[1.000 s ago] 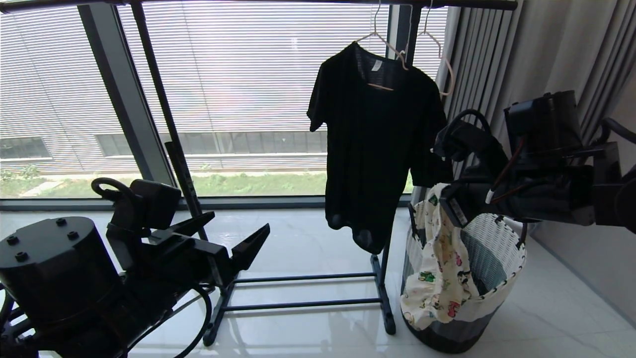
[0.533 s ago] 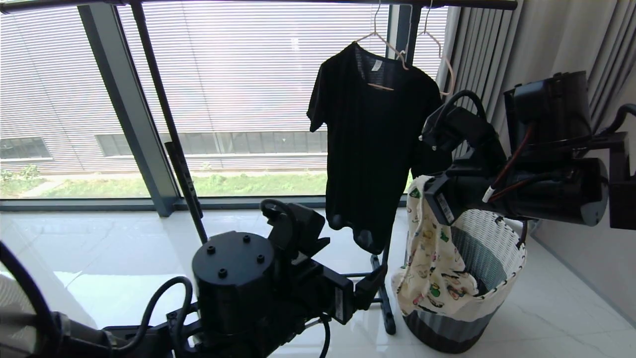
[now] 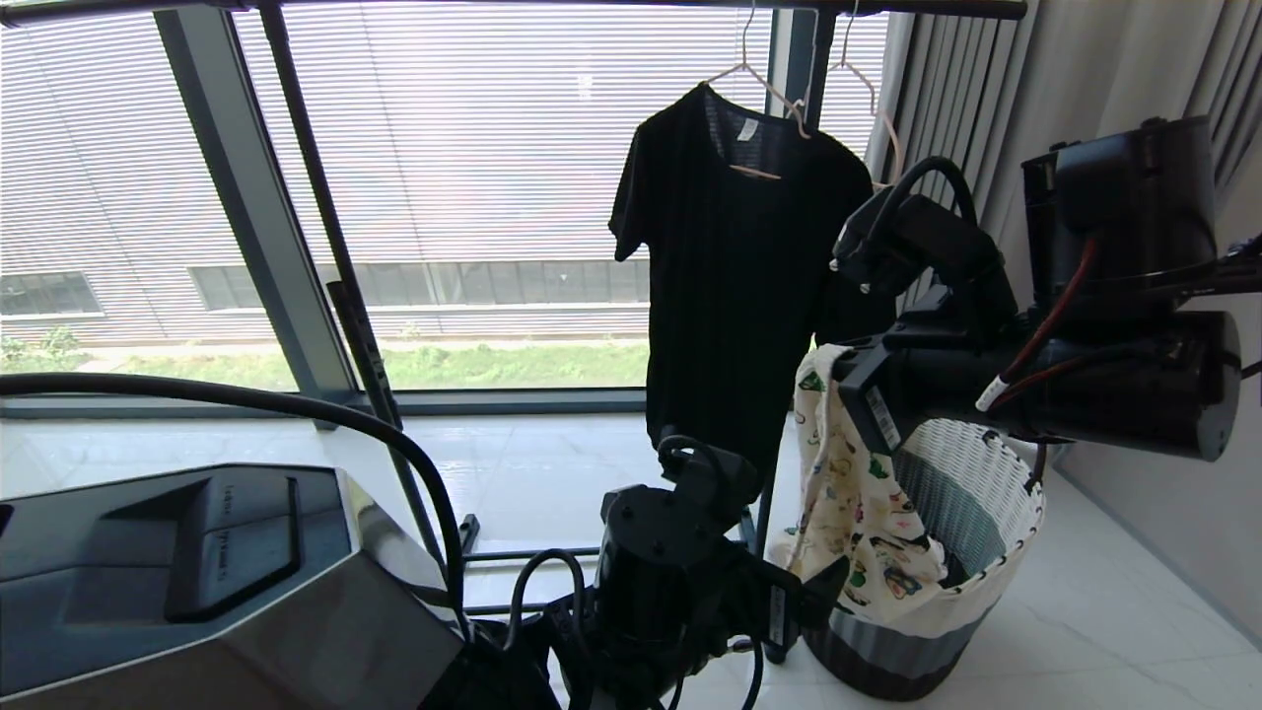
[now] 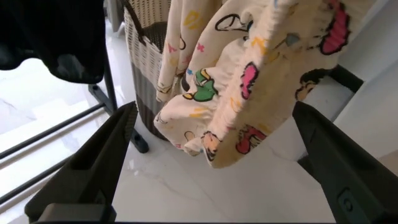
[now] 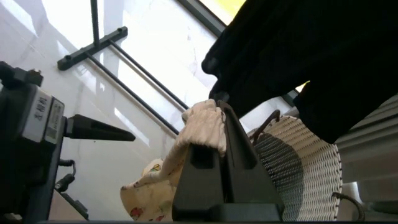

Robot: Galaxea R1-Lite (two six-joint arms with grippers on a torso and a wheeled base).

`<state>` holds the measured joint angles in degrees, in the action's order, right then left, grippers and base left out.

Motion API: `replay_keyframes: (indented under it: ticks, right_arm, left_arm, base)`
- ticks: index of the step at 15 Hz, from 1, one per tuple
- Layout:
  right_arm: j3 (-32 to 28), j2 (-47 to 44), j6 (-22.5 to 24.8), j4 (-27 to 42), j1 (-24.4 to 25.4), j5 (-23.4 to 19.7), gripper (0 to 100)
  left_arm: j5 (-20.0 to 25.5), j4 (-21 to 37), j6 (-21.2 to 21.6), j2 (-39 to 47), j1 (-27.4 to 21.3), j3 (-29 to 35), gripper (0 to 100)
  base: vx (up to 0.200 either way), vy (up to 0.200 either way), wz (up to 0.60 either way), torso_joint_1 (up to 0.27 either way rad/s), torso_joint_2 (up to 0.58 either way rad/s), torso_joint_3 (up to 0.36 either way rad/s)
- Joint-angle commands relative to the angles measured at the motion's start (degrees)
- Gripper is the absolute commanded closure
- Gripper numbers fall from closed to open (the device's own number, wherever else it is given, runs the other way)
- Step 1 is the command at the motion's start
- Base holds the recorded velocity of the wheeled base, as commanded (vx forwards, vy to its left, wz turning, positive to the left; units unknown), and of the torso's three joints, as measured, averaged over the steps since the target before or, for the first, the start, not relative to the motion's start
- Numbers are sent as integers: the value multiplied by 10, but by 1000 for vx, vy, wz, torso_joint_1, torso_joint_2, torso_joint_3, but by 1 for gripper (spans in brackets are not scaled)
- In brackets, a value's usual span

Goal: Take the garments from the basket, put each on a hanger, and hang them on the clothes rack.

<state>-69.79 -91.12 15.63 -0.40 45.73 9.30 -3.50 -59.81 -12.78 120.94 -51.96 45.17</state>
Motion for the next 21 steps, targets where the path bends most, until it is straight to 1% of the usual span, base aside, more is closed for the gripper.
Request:
replay_keyframes:
  ticks: [1, 2, 4, 6, 9, 10, 12, 13, 16, 17, 18, 20, 21]
  right_arm:
    - [1, 5, 0, 1, 7, 0, 100]
    - [1, 6, 0, 0, 7, 0, 100]
    - [0, 7, -1, 0, 7, 0, 100]
    - [0, 10, -1, 1, 9, 0, 100]
    - [0, 16, 0, 1, 12, 0, 100]
    - [0, 17, 0, 1, 12, 1, 100]
    - [1, 20, 0, 1, 12, 1, 100]
    - [1, 20, 0, 1, 12, 1, 100]
    - [4, 18, 0, 1, 15, 1, 100]
    - [4, 18, 0, 1, 15, 1, 100]
    - [6, 18, 0, 2, 15, 1, 100]
    - [9, 18, -1, 8, 15, 1, 100]
    - [10, 18, 0, 8, 15, 1, 100]
  left_arm:
    - [-2, -4, 0, 38, 2, 17, 0]
    - [-2, -17, -2, 42, 3, 25, 0]
    - [-3, -44, -3, 54, 17, 21, 0]
    - [-5, -46, -3, 63, 34, 15, 0]
    - [-49, -46, 0, 98, 46, 9, 0]
    - [-68, -46, 1, 104, 46, -4, 0]
    - [-69, -59, 1, 98, 41, -32, 0]
    - [-70, -70, 1, 99, 41, -36, 100]
    - [-79, -122, 2, 102, 42, -62, 100]
    - [-96, -161, 3, 104, 43, -61, 100]
    - [-107, -193, 20, 105, 44, -63, 100]
    - [-139, -244, 92, 107, 43, -79, 100]
    - [-158, -265, 117, 111, 42, -85, 100]
  base:
    - [0, 0, 0, 0, 0, 0]
    - [0, 0, 0, 0, 0, 0]
    - [0, 0, 0, 0, 0, 0]
    - [0, 0, 0, 0, 0, 0]
    - [0, 0, 0, 0, 0, 0]
    - [0, 0, 0, 0, 0, 0]
    - [0, 0, 0, 0, 0, 0]
    - [0, 0, 0, 0, 0, 0]
    - [0, 0, 0, 0, 0, 0]
    - [0, 0, 0, 0, 0, 0]
    - [0, 0, 0, 0, 0, 0]
    - [0, 0, 0, 0, 0, 0]
    - [0, 0, 0, 0, 0, 0]
